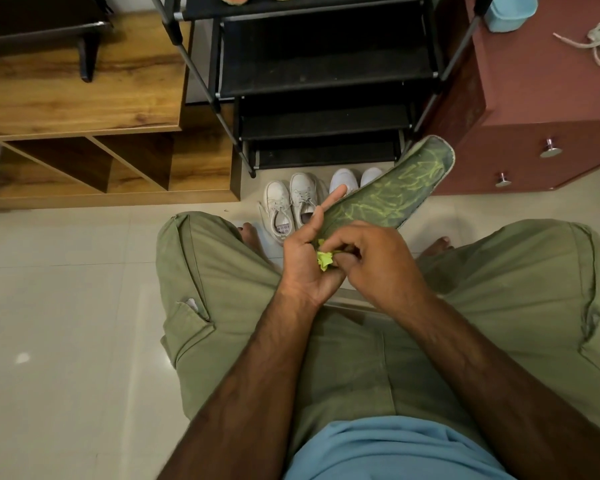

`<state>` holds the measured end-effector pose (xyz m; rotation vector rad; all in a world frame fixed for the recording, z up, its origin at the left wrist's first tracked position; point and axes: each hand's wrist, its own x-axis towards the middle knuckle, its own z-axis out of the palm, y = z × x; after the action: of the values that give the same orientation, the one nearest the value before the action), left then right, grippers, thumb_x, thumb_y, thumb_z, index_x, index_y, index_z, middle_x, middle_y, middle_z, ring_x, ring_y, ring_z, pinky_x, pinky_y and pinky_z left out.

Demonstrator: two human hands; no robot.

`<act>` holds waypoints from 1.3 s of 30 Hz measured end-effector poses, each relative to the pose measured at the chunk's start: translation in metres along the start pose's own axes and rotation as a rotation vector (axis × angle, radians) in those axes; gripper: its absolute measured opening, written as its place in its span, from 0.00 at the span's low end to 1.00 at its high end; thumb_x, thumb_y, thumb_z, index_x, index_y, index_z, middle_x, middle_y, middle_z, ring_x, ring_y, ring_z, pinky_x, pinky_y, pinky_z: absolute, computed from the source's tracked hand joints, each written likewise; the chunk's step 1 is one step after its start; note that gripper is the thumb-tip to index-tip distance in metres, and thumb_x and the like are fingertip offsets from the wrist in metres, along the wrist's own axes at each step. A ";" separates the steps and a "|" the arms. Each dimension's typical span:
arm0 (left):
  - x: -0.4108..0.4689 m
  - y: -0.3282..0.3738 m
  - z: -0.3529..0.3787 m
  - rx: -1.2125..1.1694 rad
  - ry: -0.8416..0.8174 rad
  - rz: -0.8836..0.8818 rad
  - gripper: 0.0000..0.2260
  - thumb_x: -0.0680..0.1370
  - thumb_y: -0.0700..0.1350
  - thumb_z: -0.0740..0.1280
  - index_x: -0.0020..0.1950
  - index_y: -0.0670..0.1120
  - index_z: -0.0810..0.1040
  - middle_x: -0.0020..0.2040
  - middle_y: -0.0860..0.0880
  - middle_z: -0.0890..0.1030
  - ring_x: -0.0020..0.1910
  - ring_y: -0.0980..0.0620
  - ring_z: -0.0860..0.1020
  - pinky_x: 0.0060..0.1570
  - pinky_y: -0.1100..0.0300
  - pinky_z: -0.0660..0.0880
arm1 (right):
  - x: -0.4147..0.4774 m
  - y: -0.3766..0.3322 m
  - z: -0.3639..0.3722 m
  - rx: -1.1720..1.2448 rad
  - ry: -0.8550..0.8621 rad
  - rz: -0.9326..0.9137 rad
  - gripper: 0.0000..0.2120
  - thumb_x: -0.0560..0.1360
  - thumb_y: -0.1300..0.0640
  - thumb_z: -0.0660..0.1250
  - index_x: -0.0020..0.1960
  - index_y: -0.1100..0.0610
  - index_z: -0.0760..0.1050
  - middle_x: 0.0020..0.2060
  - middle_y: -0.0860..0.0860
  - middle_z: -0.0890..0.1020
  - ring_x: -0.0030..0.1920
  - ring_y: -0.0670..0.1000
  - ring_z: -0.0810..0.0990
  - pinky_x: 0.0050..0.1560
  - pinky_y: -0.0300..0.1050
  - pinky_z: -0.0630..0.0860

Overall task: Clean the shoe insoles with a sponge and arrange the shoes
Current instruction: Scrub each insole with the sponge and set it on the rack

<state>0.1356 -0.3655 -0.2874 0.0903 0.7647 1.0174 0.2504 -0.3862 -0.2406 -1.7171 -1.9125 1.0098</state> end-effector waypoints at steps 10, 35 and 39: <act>0.000 -0.002 0.000 0.012 -0.004 -0.029 0.22 0.87 0.50 0.52 0.78 0.42 0.68 0.66 0.35 0.80 0.65 0.39 0.79 0.72 0.45 0.71 | 0.000 -0.003 -0.003 -0.022 0.000 0.052 0.11 0.74 0.63 0.74 0.49 0.47 0.85 0.44 0.42 0.79 0.43 0.42 0.78 0.43 0.33 0.70; 0.005 -0.009 -0.003 0.013 -0.049 -0.096 0.29 0.84 0.59 0.56 0.78 0.40 0.69 0.76 0.34 0.69 0.76 0.37 0.68 0.79 0.40 0.57 | 0.013 -0.017 -0.019 -0.086 -0.133 0.007 0.14 0.73 0.66 0.72 0.47 0.48 0.86 0.47 0.44 0.86 0.47 0.45 0.83 0.55 0.47 0.80; 0.007 -0.013 -0.007 -0.057 -0.021 -0.109 0.28 0.85 0.58 0.56 0.78 0.40 0.68 0.74 0.38 0.73 0.75 0.40 0.70 0.78 0.43 0.60 | 0.014 -0.018 -0.006 -0.045 0.103 0.056 0.13 0.74 0.67 0.73 0.49 0.50 0.86 0.50 0.47 0.83 0.50 0.47 0.81 0.55 0.46 0.80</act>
<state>0.1436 -0.3687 -0.3017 0.0103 0.7132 0.9329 0.2396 -0.3711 -0.2262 -1.8210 -1.8453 0.8865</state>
